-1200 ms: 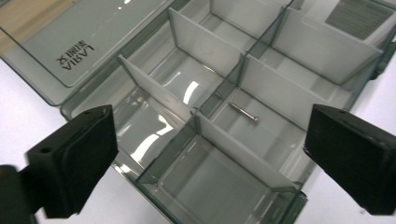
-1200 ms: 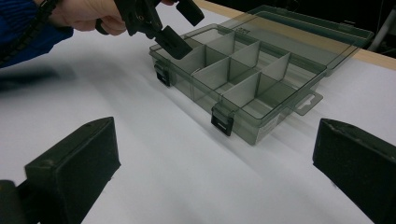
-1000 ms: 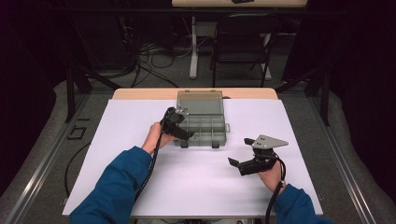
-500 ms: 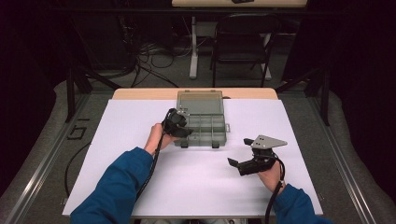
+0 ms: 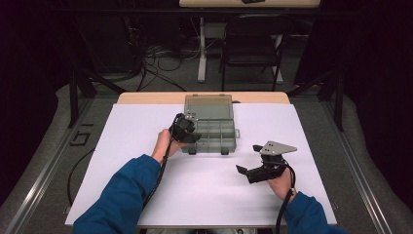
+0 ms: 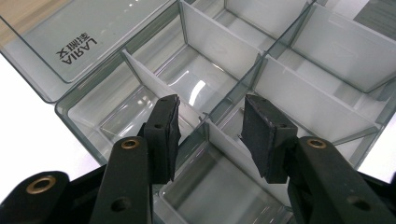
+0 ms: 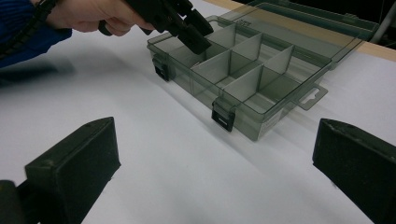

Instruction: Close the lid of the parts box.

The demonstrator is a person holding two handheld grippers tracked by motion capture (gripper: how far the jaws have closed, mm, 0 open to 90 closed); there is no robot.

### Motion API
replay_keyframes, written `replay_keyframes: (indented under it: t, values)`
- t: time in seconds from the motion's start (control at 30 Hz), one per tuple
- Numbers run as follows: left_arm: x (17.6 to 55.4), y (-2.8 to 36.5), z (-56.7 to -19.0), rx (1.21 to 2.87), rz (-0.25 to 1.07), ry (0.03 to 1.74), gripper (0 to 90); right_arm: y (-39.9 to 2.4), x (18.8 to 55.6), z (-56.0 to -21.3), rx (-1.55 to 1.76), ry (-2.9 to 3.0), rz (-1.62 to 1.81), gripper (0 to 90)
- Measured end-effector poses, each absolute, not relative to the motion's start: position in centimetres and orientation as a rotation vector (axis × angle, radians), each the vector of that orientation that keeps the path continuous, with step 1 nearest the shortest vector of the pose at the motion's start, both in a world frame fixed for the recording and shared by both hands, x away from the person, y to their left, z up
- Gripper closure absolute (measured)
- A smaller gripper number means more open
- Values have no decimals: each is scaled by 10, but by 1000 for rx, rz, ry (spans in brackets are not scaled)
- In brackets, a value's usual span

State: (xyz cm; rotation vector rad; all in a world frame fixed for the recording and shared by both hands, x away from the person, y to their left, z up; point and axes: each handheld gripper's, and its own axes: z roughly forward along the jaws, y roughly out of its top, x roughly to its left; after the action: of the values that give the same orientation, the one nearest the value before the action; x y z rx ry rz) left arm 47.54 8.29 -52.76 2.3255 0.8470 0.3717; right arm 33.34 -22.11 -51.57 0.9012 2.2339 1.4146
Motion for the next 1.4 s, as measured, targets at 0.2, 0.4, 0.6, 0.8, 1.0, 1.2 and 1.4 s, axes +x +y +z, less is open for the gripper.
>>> replay_keyframes:
  t: [0.2,0.4,0.6,0.8,1.0,1.2,1.4]
  values:
    - [476,83,-529,2322,363,860,531,-221,336,-517,904,2241,1418,0]
    - [476,81,-529,2332,380,865,534,-221,336,-517,900,2244,1405,0]
    - [475,79,-531,2324,400,882,535,-219,336,-518,901,2254,1398,0]
    - [475,78,-532,2315,414,898,557,-222,336,-518,913,2245,1402,0]
    - [474,78,-533,2303,425,900,570,-222,340,-516,927,2210,1397,0]
    - [474,78,-533,2306,427,896,571,-223,354,-513,984,2189,1384,0]
    - [474,78,-533,2307,428,897,572,-221,369,-506,996,2200,1369,0]
